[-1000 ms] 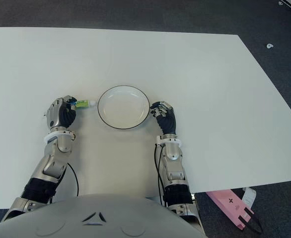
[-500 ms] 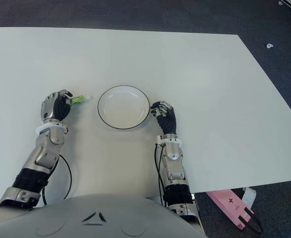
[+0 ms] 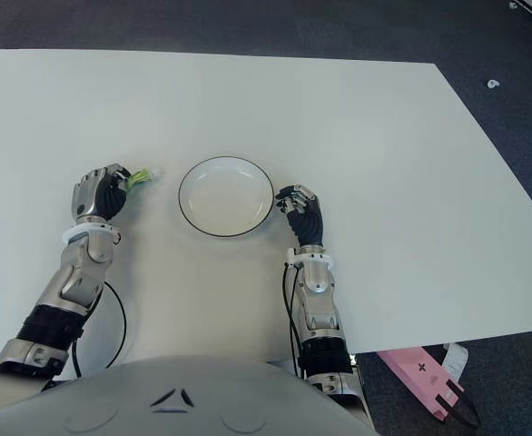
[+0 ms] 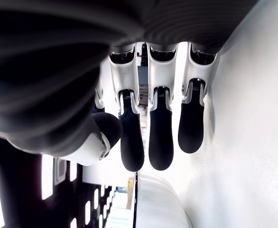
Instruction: Put the toothpaste on the table into the plate.
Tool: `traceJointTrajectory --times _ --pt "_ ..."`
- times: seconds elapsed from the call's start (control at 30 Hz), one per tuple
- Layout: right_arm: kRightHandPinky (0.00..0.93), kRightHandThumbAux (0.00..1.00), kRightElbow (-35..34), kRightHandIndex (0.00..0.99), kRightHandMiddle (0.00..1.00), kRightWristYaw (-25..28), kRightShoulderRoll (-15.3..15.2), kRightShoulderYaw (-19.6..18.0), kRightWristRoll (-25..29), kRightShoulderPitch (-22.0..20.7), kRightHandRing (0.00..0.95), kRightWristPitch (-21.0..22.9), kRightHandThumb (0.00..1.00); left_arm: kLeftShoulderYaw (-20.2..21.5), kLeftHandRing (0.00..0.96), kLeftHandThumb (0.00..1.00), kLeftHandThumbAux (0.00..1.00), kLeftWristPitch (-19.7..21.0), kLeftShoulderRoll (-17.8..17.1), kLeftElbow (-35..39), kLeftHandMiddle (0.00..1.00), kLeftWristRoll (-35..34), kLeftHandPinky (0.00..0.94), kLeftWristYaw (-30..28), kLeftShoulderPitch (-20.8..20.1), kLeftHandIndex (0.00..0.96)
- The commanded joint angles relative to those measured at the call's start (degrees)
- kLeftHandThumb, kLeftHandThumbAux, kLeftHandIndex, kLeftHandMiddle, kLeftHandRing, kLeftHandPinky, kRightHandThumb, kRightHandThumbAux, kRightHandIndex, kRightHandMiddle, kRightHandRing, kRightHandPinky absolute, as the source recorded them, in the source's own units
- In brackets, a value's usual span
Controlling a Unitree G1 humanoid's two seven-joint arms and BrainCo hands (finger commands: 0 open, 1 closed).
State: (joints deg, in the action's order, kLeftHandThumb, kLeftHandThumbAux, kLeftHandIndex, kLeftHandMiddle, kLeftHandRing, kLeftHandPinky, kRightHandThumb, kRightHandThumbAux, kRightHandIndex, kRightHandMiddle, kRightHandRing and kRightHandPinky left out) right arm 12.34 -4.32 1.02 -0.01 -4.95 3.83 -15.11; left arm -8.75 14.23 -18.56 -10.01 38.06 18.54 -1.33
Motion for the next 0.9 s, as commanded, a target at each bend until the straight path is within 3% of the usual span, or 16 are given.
traceJointTrajectory --times 0.03,0.33,0.6,0.9 --pt "0.510 0.731 2.7 0.429 0.502 0.1 0.1 -0.1 0.4 1.7 0.505 2.3 0.706 0.2 0.817 0.850 0.668 1.3 1.3 -0.8 0.524 -1.5 0.795 -1.0 3.1 0.400" --pt "0.522 0.732 2.7 0.429 0.502 0.0 0.1 0.0 0.3 1.8 0.517 2.5 0.706 3.4 0.850 0.849 0.670 -3.4 3.5 5.5 0.535 -3.9 0.829 3.6 3.6 0.395" --pt "0.509 0.731 2.8 0.430 0.505 -0.2 0.2 0.0 0.2 1.9 0.511 2.5 0.706 4.8 0.866 0.851 0.670 -9.3 3.5 5.0 0.540 -3.7 0.865 8.4 2.8 0.393" --pt "0.523 0.731 3.2 0.429 0.502 -0.5 0.3 0.1 -0.1 1.6 0.517 2.0 0.706 6.3 0.873 0.852 0.669 -12.1 5.2 6.5 0.538 -4.2 0.864 11.1 2.6 0.394"
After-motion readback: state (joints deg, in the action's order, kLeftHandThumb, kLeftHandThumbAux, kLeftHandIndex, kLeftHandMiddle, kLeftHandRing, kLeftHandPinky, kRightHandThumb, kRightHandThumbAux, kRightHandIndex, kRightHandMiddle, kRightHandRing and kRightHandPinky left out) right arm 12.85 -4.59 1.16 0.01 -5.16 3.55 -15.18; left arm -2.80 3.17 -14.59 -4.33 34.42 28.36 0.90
